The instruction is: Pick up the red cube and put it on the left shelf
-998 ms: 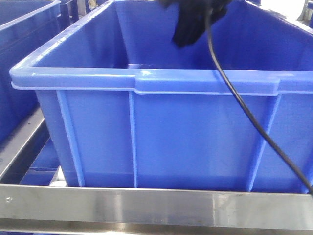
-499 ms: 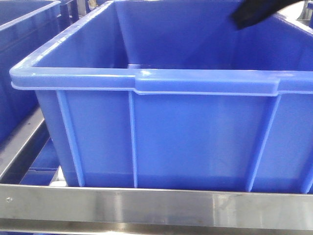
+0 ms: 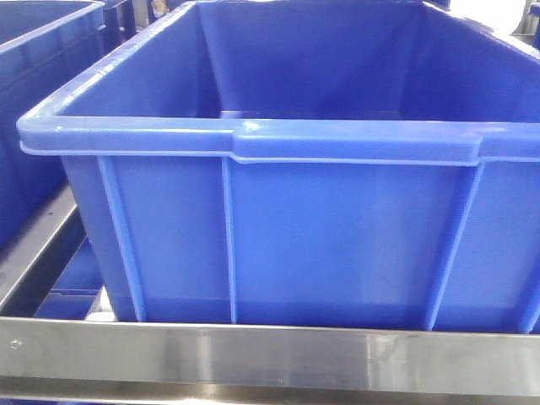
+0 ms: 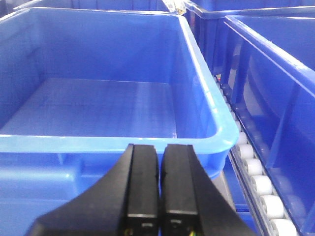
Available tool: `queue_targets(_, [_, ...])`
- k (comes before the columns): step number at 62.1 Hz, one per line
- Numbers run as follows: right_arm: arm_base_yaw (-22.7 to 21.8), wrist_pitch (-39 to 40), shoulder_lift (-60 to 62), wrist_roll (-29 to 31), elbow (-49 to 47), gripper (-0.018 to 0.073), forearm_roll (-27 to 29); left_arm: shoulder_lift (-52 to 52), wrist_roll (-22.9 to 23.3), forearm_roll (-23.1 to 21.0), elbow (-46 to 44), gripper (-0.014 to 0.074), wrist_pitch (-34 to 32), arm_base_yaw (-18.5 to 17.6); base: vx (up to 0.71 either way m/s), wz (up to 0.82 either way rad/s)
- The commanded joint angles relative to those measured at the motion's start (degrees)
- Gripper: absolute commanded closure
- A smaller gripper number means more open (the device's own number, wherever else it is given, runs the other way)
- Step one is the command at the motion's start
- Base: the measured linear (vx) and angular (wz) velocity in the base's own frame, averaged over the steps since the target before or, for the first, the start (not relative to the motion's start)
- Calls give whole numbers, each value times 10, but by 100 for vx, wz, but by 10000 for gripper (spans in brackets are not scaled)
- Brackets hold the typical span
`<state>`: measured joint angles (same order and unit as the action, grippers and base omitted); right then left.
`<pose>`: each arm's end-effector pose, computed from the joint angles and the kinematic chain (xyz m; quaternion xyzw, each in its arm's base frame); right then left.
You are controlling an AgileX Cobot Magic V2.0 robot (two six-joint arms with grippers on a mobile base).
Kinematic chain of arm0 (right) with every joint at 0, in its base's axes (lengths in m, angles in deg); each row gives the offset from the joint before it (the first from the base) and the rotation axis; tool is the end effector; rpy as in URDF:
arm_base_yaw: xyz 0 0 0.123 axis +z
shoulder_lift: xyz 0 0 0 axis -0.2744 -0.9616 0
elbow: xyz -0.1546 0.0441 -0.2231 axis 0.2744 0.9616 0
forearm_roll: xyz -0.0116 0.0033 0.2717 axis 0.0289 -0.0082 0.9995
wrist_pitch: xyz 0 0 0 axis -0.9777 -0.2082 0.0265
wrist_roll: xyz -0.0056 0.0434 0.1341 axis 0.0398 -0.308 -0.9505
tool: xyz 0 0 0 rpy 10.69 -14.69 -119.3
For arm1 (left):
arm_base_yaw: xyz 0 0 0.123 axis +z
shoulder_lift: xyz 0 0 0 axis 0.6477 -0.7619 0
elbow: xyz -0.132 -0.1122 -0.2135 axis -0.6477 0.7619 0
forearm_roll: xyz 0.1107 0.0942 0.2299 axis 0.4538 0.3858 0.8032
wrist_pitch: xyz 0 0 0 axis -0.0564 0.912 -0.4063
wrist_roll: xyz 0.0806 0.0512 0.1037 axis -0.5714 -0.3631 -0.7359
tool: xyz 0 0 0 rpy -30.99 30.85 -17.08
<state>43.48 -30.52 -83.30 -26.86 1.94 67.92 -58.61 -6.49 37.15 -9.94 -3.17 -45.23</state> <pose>0.1484 0.0807 0.2701 -0.2352 0.7206 0.1208 0.6409 0.1365 -0.0127 0.2025 0.0130 0.7065 -0.0529 0.7057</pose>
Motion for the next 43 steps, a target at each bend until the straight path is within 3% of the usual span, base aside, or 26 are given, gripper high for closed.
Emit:
queue_targets(1, [0,54,21,3,-3,505,3,7,3,-2,14,496,-51,-3,0,0])
queue_targets(43, [0,58,23,3,-1,505,-1,7,3,-2,14,495,-51,-3,0,0])
